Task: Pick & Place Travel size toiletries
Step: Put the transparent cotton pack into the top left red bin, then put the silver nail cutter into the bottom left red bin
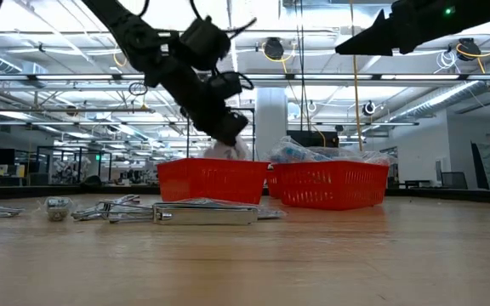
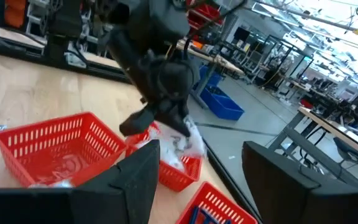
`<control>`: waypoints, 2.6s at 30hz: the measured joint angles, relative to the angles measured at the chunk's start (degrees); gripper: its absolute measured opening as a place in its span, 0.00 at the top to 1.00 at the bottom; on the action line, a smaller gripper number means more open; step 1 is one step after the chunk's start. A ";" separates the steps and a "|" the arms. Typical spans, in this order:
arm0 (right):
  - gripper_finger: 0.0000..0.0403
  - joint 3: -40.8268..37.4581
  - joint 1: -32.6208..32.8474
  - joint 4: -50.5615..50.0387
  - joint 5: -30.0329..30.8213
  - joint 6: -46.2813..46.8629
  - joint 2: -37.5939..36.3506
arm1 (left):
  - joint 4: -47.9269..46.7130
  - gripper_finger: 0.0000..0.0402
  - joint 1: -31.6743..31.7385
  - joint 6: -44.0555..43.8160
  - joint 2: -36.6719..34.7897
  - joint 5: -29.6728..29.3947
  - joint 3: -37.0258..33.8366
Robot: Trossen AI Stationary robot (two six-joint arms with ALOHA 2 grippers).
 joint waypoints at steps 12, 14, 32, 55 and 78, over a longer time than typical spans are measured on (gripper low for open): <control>0.47 -0.34 0.00 -0.04 -0.12 -0.02 -0.81 | 0.62 0.95 1.51 -4.72 6.51 3.20 0.07; 0.47 -0.34 0.00 -0.04 -0.12 -0.02 -0.81 | 0.46 0.95 1.40 -4.67 6.25 3.33 0.07; 0.47 -0.34 0.00 0.18 -0.10 0.00 -0.79 | 2.92 0.85 0.94 -1.00 5.72 4.34 -0.04; 0.47 -0.32 -0.11 0.37 -0.03 0.11 -0.77 | -10.25 0.28 -6.61 -4.29 -12.53 -2.03 -0.09; 0.47 -0.32 -0.11 -0.11 -0.19 0.03 -0.77 | -62.32 0.39 -42.80 -60.14 -23.80 23.80 -0.13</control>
